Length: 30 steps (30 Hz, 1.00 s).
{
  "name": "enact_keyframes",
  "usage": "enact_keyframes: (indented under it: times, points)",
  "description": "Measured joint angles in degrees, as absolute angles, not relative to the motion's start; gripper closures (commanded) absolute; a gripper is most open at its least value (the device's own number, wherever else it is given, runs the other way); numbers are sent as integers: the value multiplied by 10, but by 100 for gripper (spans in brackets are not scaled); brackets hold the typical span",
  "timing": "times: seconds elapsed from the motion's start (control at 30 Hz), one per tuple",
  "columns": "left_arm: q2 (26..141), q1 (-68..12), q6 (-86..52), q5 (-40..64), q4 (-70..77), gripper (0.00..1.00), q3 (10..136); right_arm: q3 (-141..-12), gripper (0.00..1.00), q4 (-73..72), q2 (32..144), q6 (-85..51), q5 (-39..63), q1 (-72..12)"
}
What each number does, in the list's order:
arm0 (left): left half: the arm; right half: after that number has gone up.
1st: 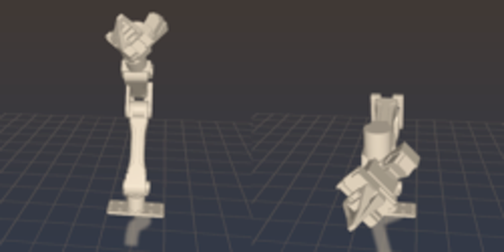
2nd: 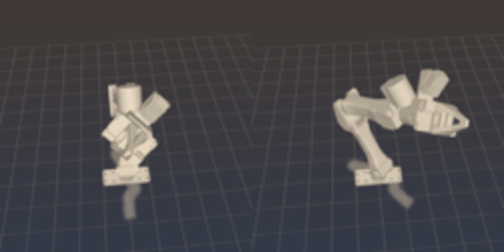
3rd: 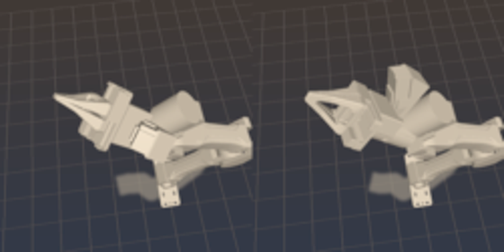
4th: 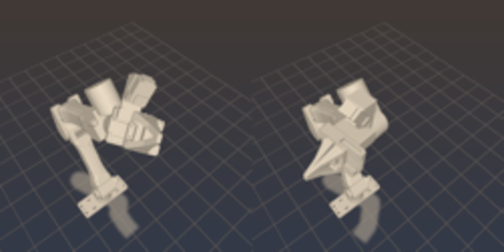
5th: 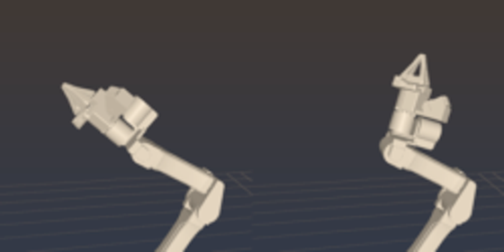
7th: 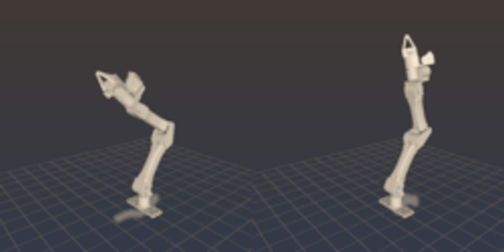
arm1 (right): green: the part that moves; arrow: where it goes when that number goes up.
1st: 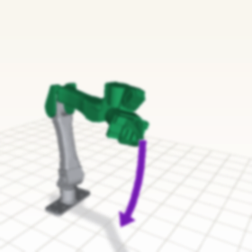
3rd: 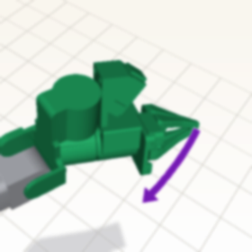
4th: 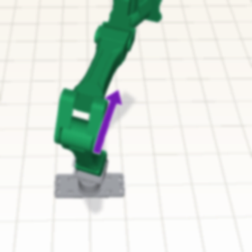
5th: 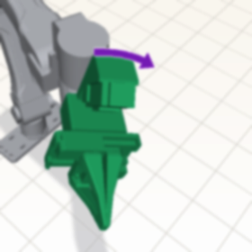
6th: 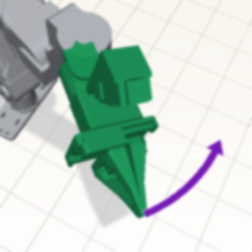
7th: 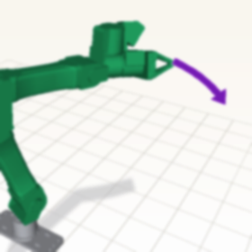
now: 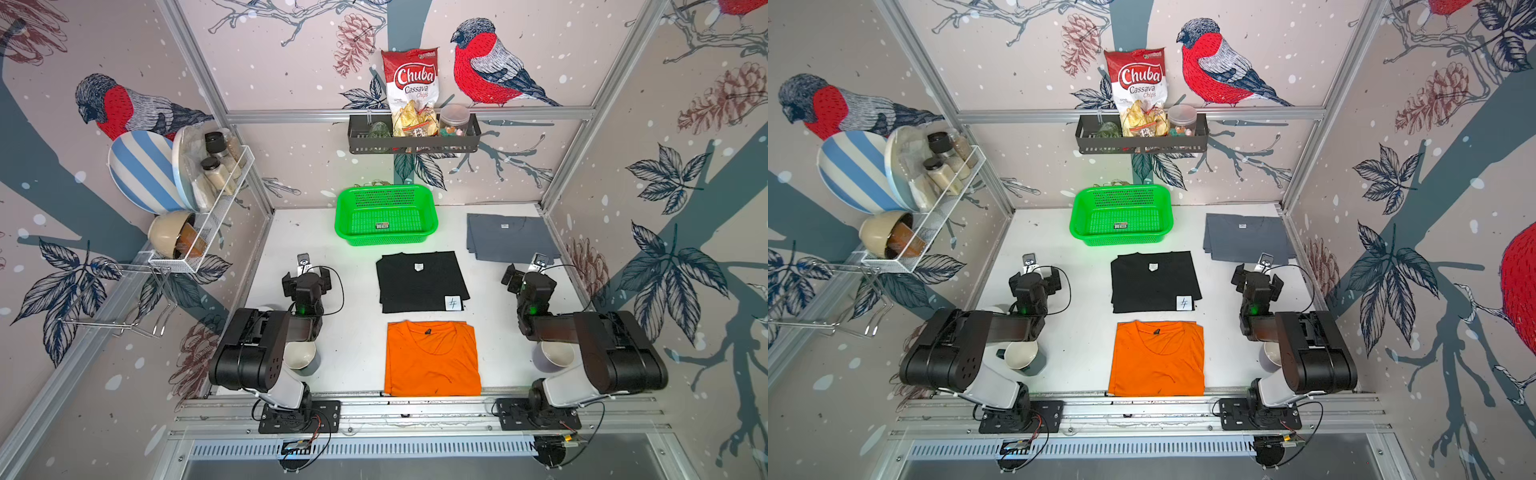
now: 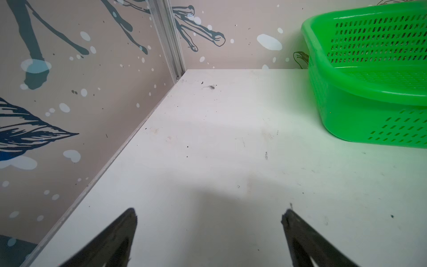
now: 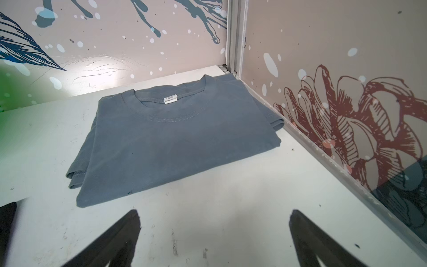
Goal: Put the folded t-shirts into the basket
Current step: Adjust the bin at the center of the board.
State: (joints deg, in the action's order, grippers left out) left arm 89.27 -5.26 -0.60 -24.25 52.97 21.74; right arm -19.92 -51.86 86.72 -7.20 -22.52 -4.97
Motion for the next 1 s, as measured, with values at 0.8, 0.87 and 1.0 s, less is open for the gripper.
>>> enact_keyframes:
  times: [0.8,0.87,1.0]
  points:
    - [862,-51,-2,-225,526,4,195,-207,0,-477,828,-72,-222,-48]
    - [816,-62,6,-228,506,3,198,-237,0,-423,772,-73,-223,-49]
    - [715,-121,27,-255,454,3,210,-311,0,-310,647,-83,-224,-55]
